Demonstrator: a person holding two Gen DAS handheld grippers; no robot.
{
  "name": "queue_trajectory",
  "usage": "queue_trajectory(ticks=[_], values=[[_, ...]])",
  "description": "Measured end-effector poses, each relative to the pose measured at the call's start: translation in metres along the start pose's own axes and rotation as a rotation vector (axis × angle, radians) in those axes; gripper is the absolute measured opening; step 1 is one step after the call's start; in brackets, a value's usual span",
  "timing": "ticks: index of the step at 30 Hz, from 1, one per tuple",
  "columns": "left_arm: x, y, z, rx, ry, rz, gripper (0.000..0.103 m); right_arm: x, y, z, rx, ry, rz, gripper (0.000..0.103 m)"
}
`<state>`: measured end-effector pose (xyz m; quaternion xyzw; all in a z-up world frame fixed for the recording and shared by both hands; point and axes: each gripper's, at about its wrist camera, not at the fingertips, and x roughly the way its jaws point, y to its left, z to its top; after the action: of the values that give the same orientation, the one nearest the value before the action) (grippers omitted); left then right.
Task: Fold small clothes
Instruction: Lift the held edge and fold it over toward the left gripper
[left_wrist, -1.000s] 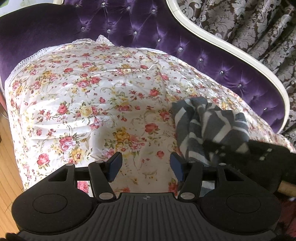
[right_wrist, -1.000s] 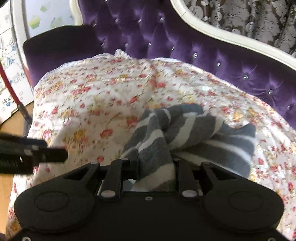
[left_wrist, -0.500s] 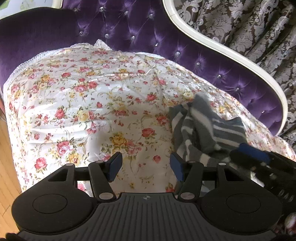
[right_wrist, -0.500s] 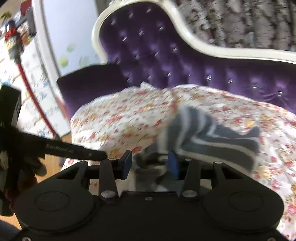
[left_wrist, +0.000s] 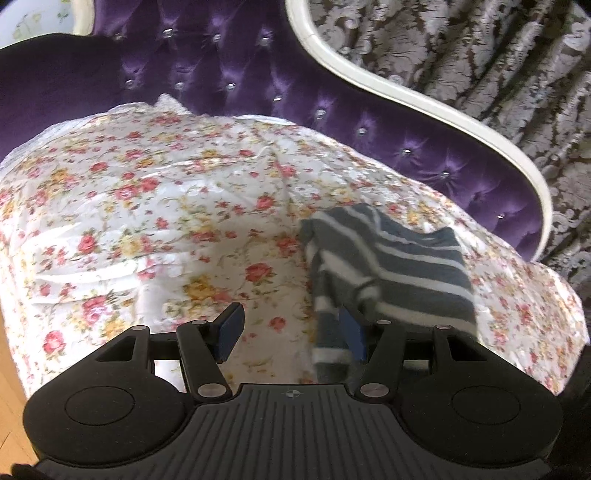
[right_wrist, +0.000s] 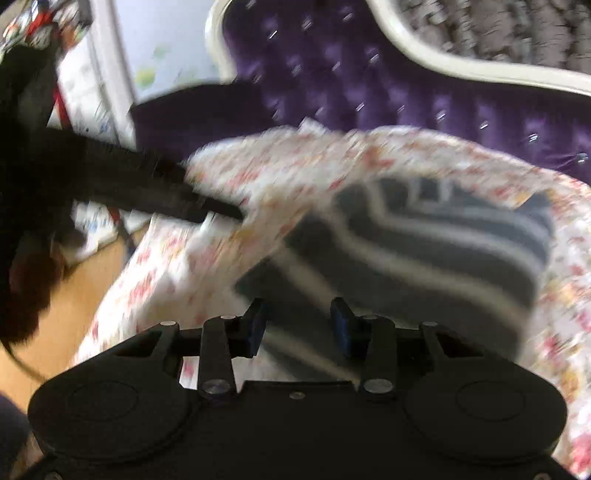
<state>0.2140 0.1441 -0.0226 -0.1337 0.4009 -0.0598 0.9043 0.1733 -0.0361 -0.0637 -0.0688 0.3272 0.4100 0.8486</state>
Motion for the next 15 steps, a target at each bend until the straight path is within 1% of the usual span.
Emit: queue_trajectory(ticks=[3, 8, 10, 13, 15], values=[[0.004, -0.01, -0.003, 0.027, -0.009, -0.036, 0.055, -0.001, 0.009, -0.01, -0.034, 0.002, 0.002, 0.049], [0.017, -0.032, -0.008, 0.101, -0.01, -0.104, 0.055, -0.018, 0.007, -0.014, -0.015, -0.013, 0.008, 0.047], [0.022, -0.039, -0.011, 0.126, -0.004, -0.107, 0.055, -0.029, 0.007, -0.017, -0.012, -0.024, 0.01, 0.047], [0.029, -0.044, -0.015, 0.136, 0.019, -0.103, 0.055, -0.041, 0.004, -0.025, -0.001, -0.033, 0.016, 0.047], [0.036, -0.042, -0.017, 0.131, 0.058, -0.071, 0.055, -0.046, -0.001, -0.03, 0.014, -0.026, -0.011, 0.047]])
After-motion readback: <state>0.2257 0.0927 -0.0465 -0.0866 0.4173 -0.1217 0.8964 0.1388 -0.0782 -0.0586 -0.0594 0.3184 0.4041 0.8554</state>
